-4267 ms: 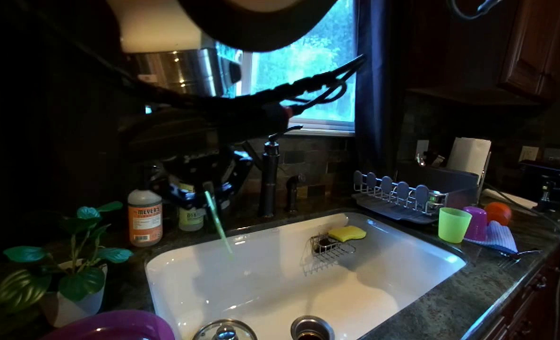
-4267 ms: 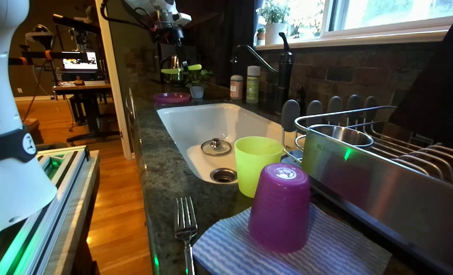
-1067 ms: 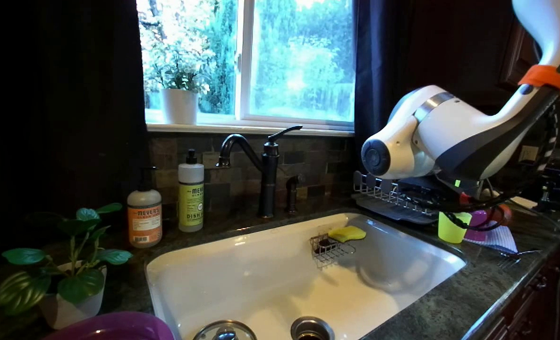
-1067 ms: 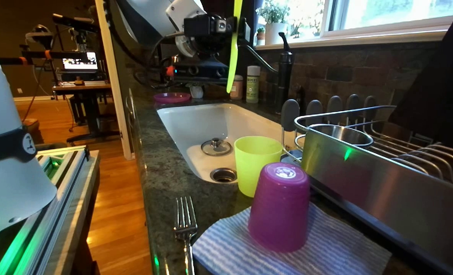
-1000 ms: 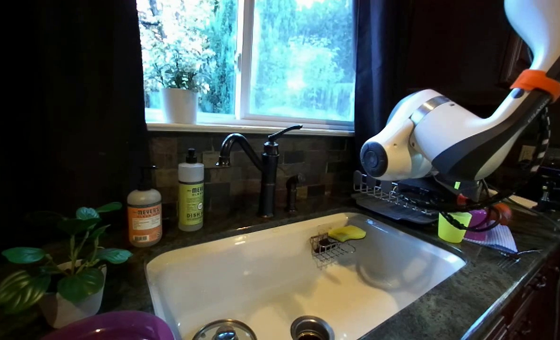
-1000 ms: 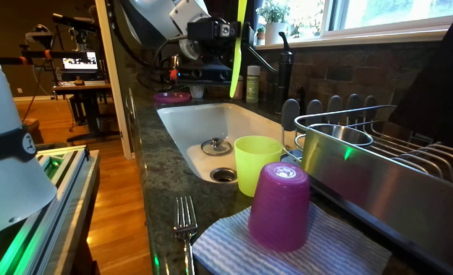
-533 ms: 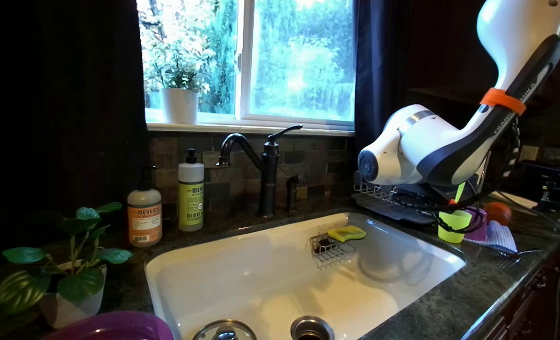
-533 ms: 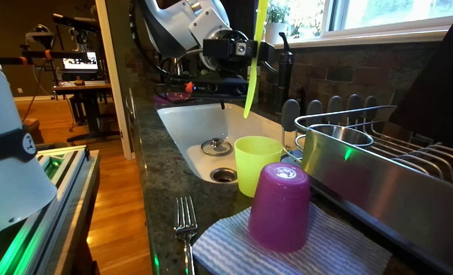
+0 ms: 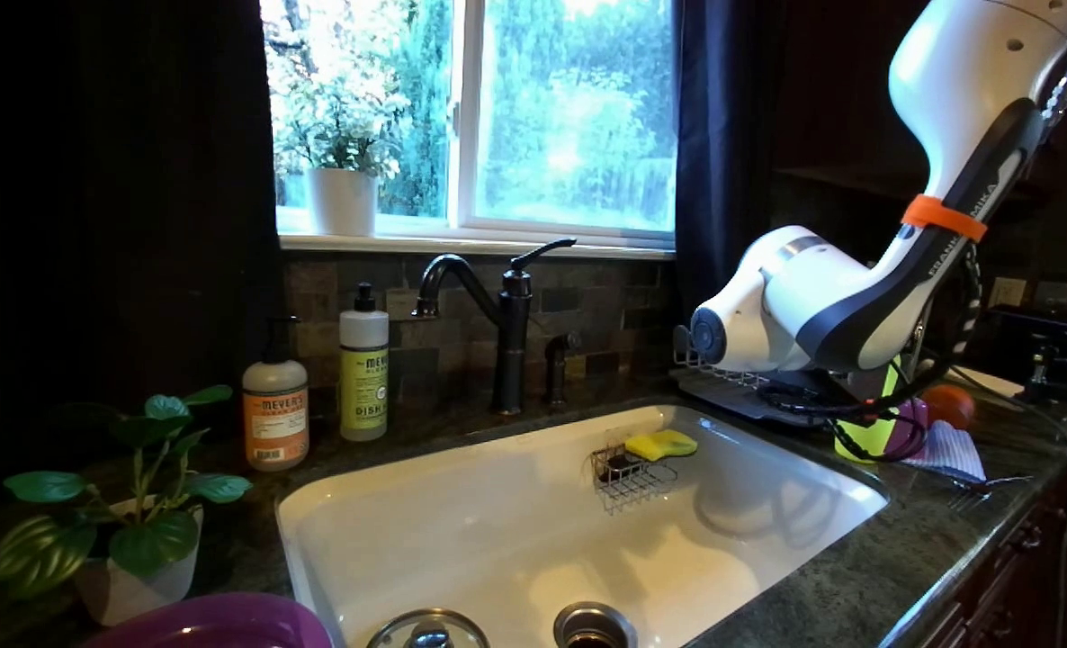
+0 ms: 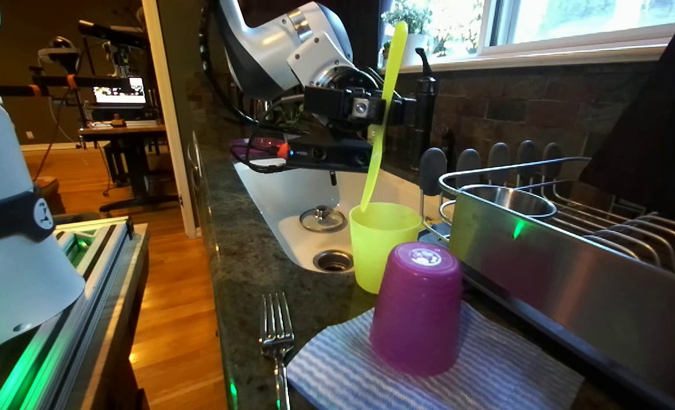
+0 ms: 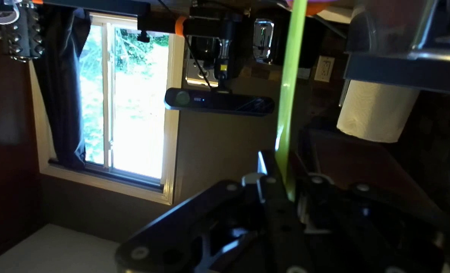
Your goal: Put the yellow knife in the yellow cup.
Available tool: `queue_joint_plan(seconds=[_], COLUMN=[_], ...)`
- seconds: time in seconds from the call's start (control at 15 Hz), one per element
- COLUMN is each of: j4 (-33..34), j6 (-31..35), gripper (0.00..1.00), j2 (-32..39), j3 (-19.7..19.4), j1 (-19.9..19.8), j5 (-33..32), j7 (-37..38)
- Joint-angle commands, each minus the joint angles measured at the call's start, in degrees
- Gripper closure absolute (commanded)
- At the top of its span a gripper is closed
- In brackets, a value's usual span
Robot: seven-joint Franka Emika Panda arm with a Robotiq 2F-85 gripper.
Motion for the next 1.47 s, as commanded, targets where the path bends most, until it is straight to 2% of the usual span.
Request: queue_joint_plan(seconds=[0.0,0.47,1.4], j4=[1.4,4.6,4.8], j6=[4.3,7.2,6.0], gripper=[0.98,0.98,0.98], j2=[2.2,5.9,10.5], j3=[-0.9,-1.9,-1.6], j1=[-1.7,-2.8,-1.7], j5=[0.4,0.0,-0.1], j7=[-0.8,-2.7,-3.1])
